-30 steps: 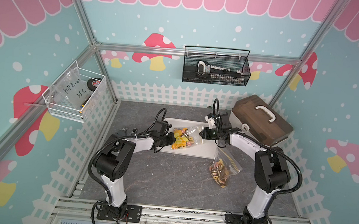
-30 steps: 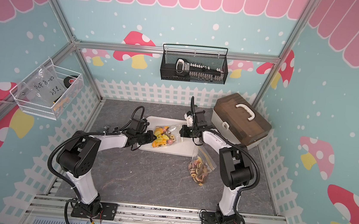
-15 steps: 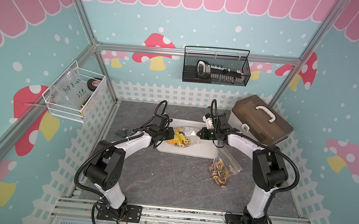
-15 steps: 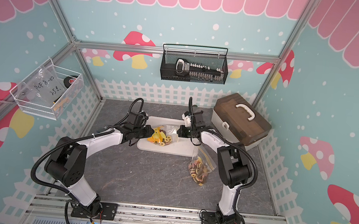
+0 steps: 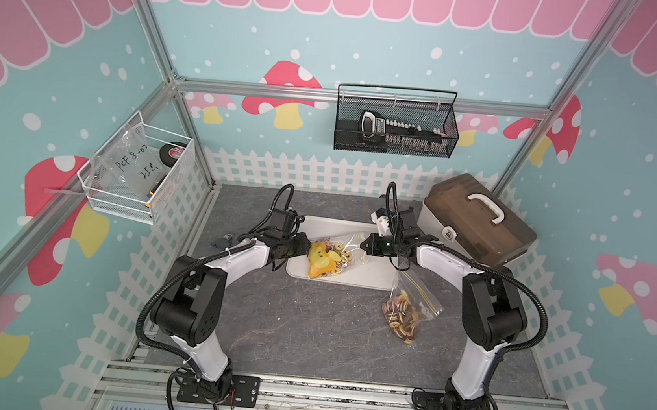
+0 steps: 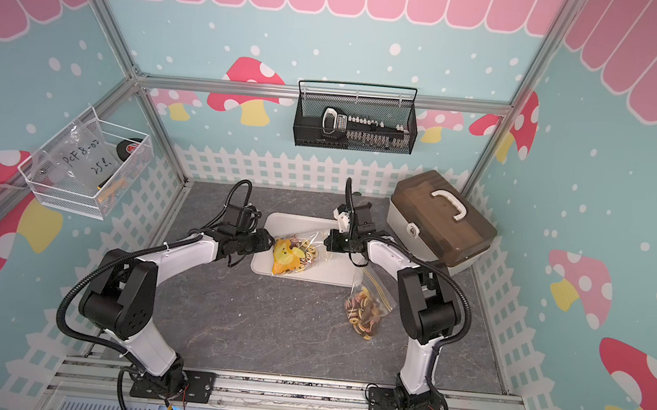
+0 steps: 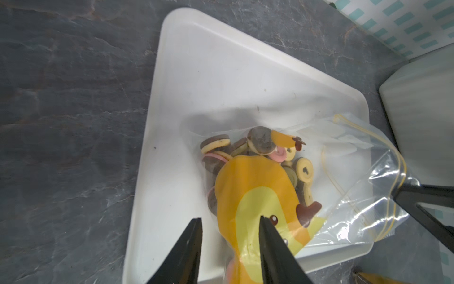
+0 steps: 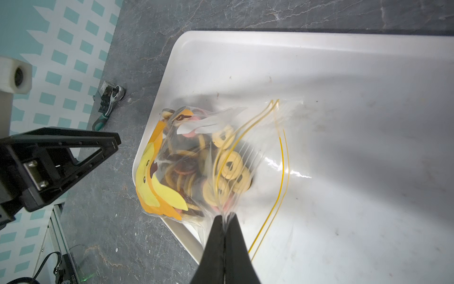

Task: Pour cookies out of the ziploc bag
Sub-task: 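Pour the cookies out of the ziploc bag onto the tray.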

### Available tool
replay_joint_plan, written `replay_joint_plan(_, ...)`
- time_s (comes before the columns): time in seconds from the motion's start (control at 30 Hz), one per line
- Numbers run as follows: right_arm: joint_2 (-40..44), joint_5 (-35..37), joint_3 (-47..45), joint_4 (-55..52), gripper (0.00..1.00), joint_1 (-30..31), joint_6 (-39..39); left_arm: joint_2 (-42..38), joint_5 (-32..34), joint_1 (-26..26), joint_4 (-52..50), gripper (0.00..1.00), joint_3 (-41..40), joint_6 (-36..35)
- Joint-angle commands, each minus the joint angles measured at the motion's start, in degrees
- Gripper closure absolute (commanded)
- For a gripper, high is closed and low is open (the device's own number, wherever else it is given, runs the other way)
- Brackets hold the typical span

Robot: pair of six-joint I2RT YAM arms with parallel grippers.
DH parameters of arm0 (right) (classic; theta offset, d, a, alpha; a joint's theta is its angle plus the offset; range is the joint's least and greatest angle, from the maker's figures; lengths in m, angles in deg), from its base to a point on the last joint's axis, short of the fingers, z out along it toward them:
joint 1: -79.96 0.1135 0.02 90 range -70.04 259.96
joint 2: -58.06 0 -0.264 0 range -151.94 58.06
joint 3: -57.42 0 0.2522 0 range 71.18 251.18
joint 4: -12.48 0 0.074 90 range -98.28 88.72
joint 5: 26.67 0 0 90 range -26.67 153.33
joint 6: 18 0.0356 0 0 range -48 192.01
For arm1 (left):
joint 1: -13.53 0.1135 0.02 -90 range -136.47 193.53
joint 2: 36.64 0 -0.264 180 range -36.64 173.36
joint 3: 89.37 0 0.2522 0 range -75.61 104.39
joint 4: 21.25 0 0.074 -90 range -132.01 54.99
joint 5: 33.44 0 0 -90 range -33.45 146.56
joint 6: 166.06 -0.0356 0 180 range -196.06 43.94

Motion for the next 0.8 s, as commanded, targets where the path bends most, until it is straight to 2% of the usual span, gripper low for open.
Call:
replay_joint_plan(0.0,-0.73,0.14,0.58,-0.72,1.00,-0.10,-0.28,1.88,-4.13,-1.40,1.93,0.57,-2.05,1.75)
replay_joint_plan(0.13,-0.73,0.04,0.58,-0.70,1.00,-0.11,-0.34,3.50,-6.06,-2.40,5.68,0.58,-3.23,3.46)
replay_joint_plan(0.2,-0.73,-0.03,0.58,-0.71,1.00,-0.11,-0.34,4.39,-6.27,-2.77,5.71,0.62,-2.58,3.55)
replay_joint_plan(0.33,-0.73,-0.04,0.49,-0.65,1.00,-0.07,-0.34,4.86,-5.62,-3.05,5.71,0.83,-2.28,3.47)
replay_joint_plan(0.5,-0.73,-0.12,0.58,-0.70,1.00,-0.07,-0.40,2.56,-3.52,-3.05,4.42,0.99,-2.59,2.63)
replay_joint_plan(0.77,-0.73,-1.56,0.67,0.04,1.00,0.06,0.07,-2.50,0.88,-3.07,-0.39,1.00,1.13,-1.10)
